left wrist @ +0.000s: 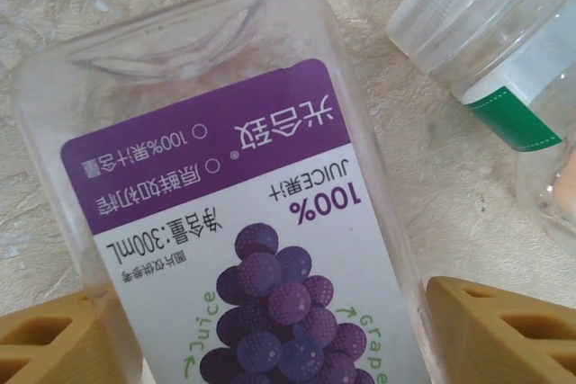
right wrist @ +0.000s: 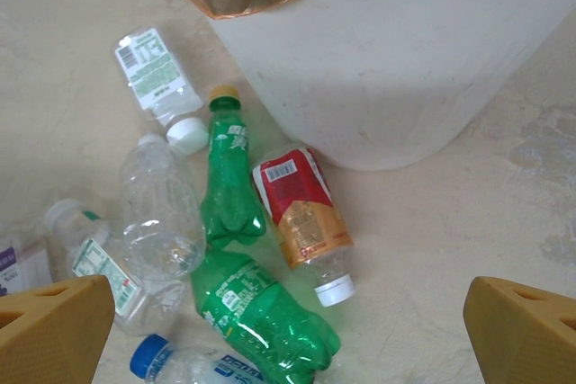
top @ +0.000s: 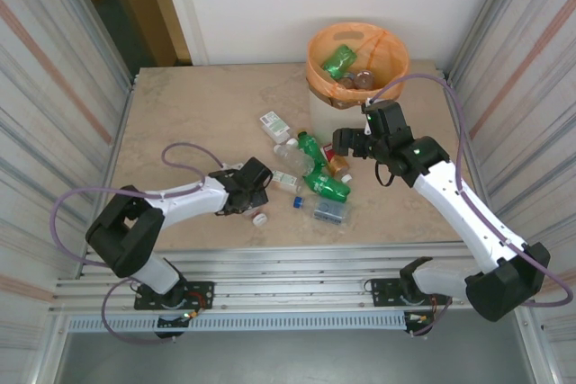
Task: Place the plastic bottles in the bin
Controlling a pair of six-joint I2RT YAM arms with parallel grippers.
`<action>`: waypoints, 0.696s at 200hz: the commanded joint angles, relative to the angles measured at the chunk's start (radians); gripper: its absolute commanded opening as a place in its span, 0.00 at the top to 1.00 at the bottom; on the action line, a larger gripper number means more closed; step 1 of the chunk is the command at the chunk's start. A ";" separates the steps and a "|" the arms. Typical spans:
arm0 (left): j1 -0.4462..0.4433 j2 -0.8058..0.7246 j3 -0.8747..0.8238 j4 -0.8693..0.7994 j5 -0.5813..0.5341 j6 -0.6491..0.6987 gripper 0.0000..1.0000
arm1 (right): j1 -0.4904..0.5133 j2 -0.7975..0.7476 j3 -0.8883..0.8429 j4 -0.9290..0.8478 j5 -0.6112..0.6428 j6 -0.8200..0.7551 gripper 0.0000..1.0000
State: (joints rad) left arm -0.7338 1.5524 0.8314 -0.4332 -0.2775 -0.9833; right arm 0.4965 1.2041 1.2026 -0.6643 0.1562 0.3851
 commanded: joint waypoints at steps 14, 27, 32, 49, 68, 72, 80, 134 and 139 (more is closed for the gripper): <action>0.020 0.044 -0.022 -0.051 0.019 0.048 0.21 | -0.007 -0.002 0.028 0.004 -0.007 0.023 0.02; 0.028 0.055 -0.024 -0.047 0.030 0.059 0.15 | -0.007 -0.005 0.026 0.006 -0.009 0.024 0.02; 0.034 0.062 -0.026 -0.046 0.034 0.064 0.14 | -0.007 -0.007 0.026 0.006 -0.010 0.026 0.02; 0.046 0.077 -0.028 -0.041 0.043 0.076 0.13 | -0.007 -0.010 0.026 0.008 -0.014 0.026 0.02; 0.048 0.094 -0.029 -0.039 0.044 0.083 0.13 | -0.006 -0.011 0.026 0.007 -0.013 0.027 0.02; 0.047 0.098 -0.029 -0.038 0.045 0.084 0.13 | -0.007 -0.011 0.026 0.006 -0.014 0.027 0.02; 0.048 0.104 -0.028 -0.035 0.046 0.084 0.13 | -0.007 -0.012 0.026 0.005 -0.013 0.028 0.02; 0.050 0.085 -0.031 -0.035 0.044 0.090 0.34 | -0.006 -0.014 0.028 0.006 -0.016 0.028 0.02; 0.050 0.076 -0.031 -0.036 0.040 0.089 0.37 | -0.006 -0.017 0.027 0.006 -0.016 0.029 0.02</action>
State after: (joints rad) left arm -0.6994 1.6058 0.8318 -0.4595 -0.2623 -0.9009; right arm 0.4965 1.2037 1.2026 -0.6617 0.1543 0.3893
